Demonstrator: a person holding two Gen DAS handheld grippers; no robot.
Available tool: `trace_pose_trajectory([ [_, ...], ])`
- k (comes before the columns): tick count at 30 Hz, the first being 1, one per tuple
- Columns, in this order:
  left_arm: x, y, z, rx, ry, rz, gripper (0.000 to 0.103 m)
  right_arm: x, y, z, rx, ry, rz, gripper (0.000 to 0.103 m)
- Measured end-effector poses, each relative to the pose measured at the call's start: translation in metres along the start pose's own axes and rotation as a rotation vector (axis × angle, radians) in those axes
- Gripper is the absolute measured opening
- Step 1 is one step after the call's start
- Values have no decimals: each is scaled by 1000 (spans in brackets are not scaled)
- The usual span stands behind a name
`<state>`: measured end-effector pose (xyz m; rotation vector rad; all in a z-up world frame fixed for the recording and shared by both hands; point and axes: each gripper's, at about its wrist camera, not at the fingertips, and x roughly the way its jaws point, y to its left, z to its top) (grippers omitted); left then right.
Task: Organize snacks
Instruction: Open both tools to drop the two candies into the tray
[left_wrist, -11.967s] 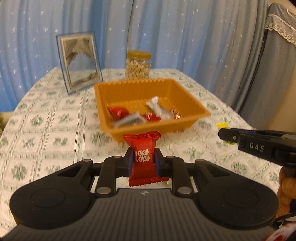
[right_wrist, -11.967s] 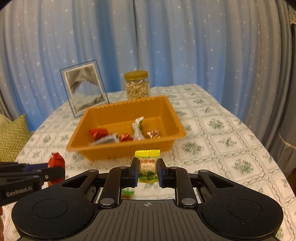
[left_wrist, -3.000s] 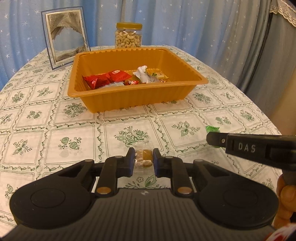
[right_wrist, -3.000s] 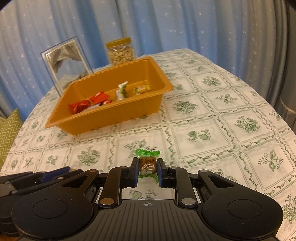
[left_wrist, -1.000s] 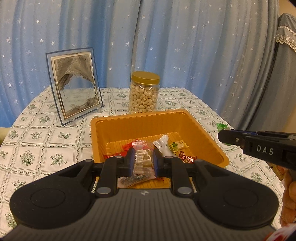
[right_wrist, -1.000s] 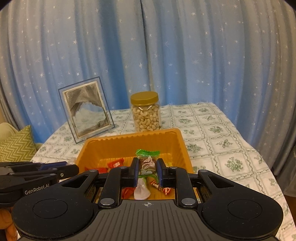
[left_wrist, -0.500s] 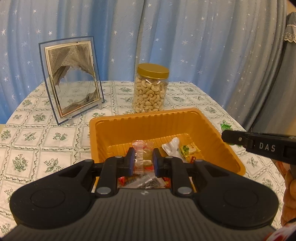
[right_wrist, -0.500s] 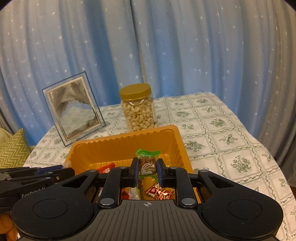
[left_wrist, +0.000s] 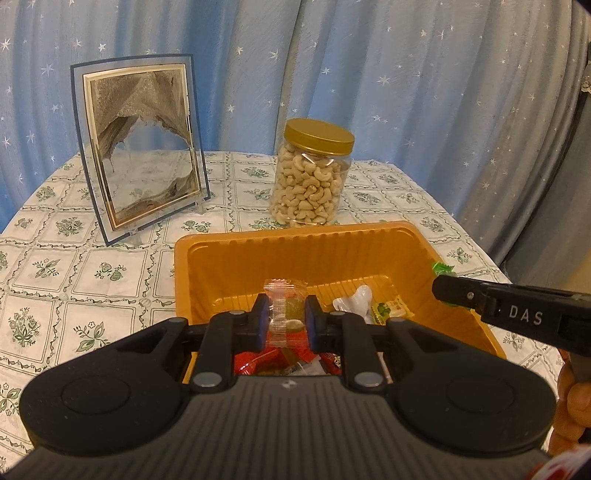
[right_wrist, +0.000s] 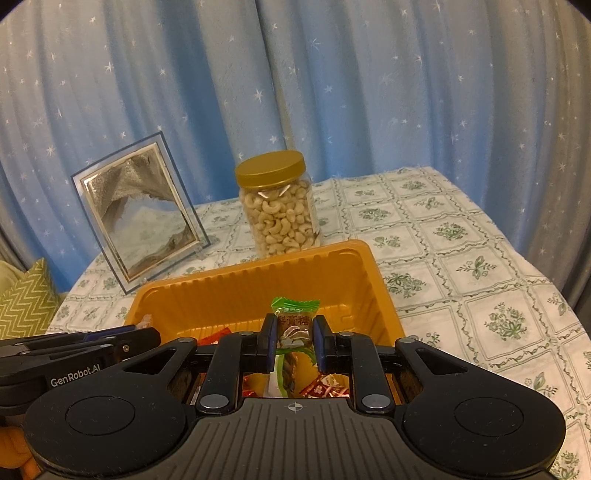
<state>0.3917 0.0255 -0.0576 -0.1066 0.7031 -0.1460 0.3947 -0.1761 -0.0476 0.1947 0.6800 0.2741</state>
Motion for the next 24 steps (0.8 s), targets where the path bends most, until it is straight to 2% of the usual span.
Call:
trace_pose_trajectory([
  [12, 9, 1, 2, -2, 3, -8, 18, 7, -1, 1, 7, 7, 3, 20],
  [13, 9, 2, 2, -8, 0, -14, 20, 7, -1, 1, 6, 7, 2, 20],
  [14, 10, 2, 2, -9, 3, -12, 32, 7, -1, 1, 6, 8, 4, 20],
  [15, 10, 1, 2, -4, 7, -1, 39, 6, -1, 2, 5, 7, 5, 20],
  [16, 10, 1, 2, 3, 5, 1, 42, 6, 0, 2, 6, 6, 5, 20],
  [24, 8, 1, 1, 14, 7, 5, 42, 6, -1, 2, 8, 8, 4, 20],
])
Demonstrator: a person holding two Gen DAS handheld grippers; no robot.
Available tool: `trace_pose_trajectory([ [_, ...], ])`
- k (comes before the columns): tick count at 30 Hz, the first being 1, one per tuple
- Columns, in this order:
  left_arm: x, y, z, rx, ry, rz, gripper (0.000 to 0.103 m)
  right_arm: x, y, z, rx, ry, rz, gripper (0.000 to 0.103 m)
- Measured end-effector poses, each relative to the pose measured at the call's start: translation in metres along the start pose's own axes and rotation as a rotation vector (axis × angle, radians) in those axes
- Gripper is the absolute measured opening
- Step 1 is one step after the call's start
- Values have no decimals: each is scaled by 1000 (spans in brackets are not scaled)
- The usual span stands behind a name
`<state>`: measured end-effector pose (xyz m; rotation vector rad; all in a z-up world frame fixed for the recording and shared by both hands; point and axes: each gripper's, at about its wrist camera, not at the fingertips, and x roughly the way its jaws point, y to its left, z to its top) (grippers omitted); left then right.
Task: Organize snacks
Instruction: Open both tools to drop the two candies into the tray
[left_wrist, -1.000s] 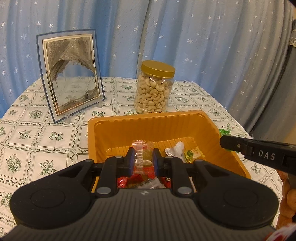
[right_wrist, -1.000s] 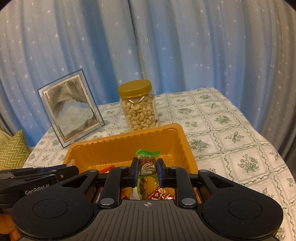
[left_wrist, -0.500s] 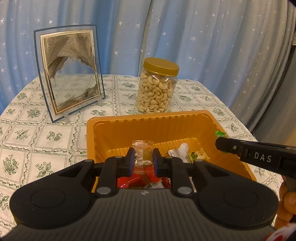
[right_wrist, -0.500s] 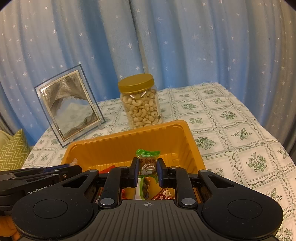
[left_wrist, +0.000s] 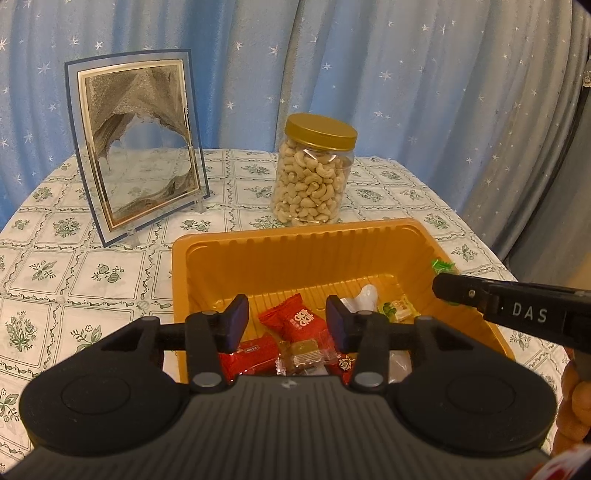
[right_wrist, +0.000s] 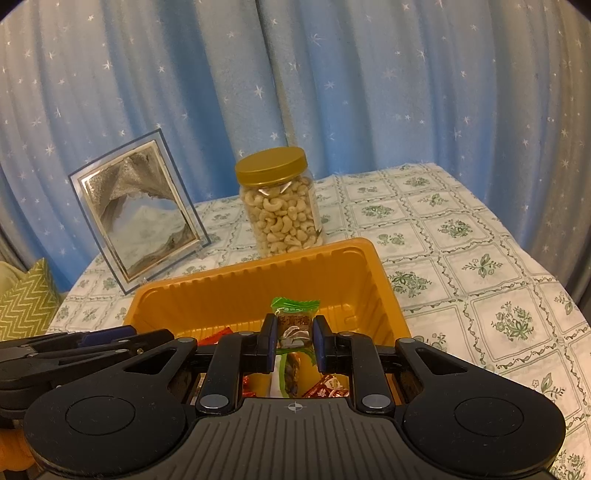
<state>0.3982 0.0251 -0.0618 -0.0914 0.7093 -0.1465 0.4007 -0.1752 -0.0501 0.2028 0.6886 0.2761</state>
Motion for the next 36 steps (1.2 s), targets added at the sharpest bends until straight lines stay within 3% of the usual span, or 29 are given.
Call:
trace_pose_trajectory([
  [18, -1, 1, 0, 6, 1, 4, 44, 3, -1, 1, 31, -10, 28, 21],
  [19, -2, 1, 0, 4, 1, 7, 49, 3, -4, 1, 59, -13, 31, 30],
  [20, -2, 1, 0, 4, 1, 12, 54, 2, -7, 2, 86, -19, 30, 55],
  [21, -2, 1, 0, 4, 0, 14, 55, 0, -11, 3, 112, -32, 32, 65],
  [22, -2, 2, 0, 3, 1, 14, 56, -2, -15, 4, 133, -47, 35, 67],
  [36, -1, 0, -2, 17, 6, 25, 63, -11, -26, 10, 163, -83, 2, 67],
])
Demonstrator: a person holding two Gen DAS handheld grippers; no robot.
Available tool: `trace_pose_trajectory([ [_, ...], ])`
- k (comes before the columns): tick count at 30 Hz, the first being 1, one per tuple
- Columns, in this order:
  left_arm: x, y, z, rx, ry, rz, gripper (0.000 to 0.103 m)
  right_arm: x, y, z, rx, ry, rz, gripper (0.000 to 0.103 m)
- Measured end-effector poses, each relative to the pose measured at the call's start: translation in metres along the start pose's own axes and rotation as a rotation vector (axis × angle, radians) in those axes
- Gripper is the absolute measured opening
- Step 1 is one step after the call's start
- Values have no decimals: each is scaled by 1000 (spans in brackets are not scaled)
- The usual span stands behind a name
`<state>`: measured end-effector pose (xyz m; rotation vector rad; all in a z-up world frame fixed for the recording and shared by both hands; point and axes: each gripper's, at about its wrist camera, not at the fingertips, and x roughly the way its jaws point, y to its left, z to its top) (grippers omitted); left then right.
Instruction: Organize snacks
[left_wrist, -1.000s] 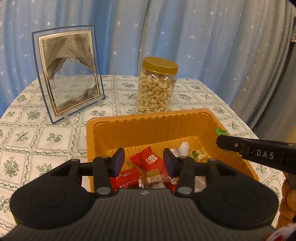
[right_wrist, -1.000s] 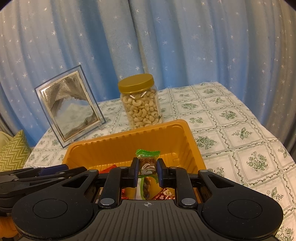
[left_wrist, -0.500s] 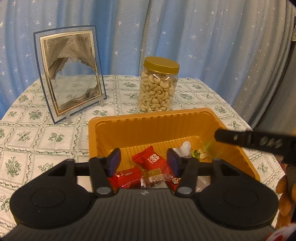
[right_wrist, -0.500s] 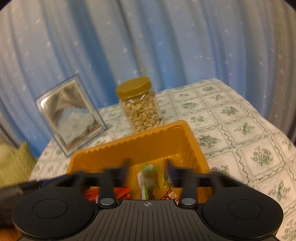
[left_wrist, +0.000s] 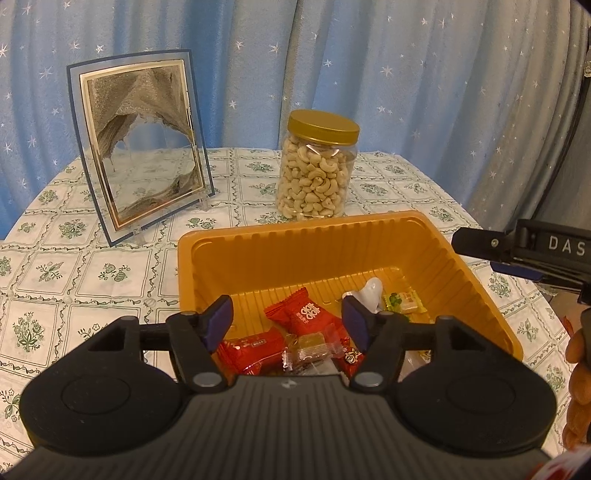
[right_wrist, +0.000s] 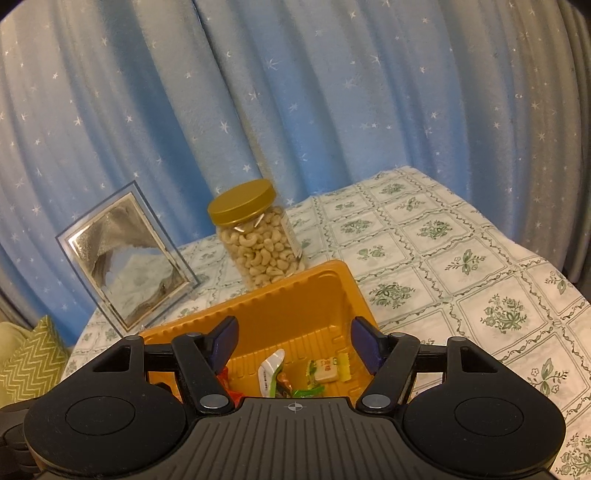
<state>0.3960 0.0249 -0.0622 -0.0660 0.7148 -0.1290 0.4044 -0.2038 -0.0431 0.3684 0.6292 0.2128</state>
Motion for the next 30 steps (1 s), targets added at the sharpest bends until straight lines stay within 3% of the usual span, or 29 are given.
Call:
trace_pose_trajectory([
  [11, -11, 2, -6, -7, -20, 43, 86, -4, 0, -4, -41, 21, -24, 67],
  [21, -41, 5, -18, -27, -87, 92, 98, -29, -1, -12, -79, 2, -52, 68],
  [25, -59, 6, -27, -57, -99, 88, 101, -45, -1, -19, -92, -5, -56, 78],
  [30, -87, 7, -43, -96, -113, 101, 103, -67, -1, -30, -117, -10, -71, 82],
])
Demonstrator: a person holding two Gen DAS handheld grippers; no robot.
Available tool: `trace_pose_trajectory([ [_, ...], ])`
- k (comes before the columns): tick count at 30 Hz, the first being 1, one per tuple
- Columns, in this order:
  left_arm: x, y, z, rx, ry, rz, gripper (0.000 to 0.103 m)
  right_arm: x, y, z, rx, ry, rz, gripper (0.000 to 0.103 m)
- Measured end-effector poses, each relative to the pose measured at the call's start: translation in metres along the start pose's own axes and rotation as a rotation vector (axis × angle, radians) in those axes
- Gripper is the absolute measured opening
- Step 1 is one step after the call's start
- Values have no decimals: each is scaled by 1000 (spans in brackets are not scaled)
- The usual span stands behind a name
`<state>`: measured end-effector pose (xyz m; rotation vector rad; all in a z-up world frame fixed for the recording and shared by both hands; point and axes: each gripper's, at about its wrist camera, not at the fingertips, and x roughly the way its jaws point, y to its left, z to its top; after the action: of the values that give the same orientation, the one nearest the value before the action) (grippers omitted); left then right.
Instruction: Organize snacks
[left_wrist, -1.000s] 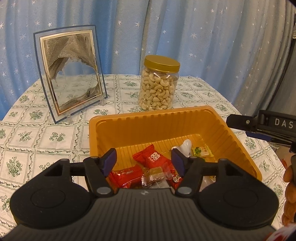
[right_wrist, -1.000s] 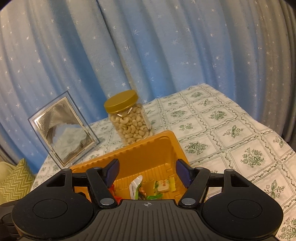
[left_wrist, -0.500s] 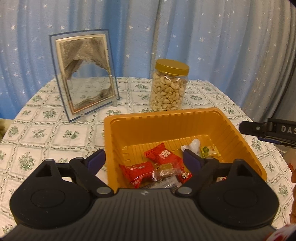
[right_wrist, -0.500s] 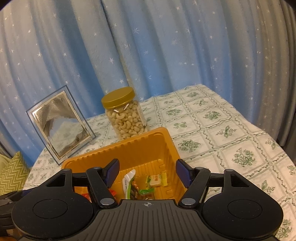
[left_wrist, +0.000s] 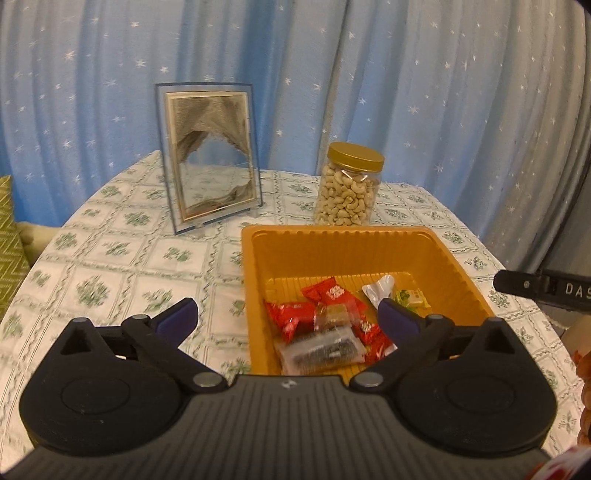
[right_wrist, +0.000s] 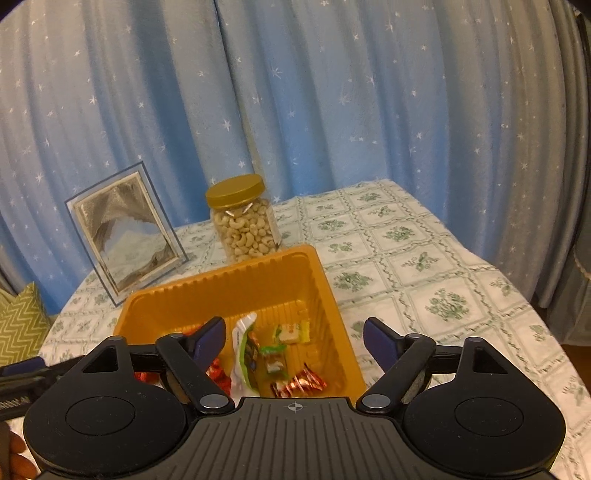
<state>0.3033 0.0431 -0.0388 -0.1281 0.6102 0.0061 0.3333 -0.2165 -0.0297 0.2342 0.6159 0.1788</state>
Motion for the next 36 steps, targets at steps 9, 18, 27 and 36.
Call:
trace_pose_trajectory([
  [9, -54, 1, -32, -58, 11, 24, 103, -46, 8, -27, -24, 9, 7, 84],
  [18, -113, -1, -66, -101, 73, 53, 103, -107, 8, -62, -30, 26, 19, 84],
  [27, -170, -11, -88, -75, 95, 83, 103, -160, 11, -92, -10, 103, 22, 84],
  [36, -222, -19, -98, -78, 95, 107, 103, -206, 29, -101, -69, 155, 15, 84],
])
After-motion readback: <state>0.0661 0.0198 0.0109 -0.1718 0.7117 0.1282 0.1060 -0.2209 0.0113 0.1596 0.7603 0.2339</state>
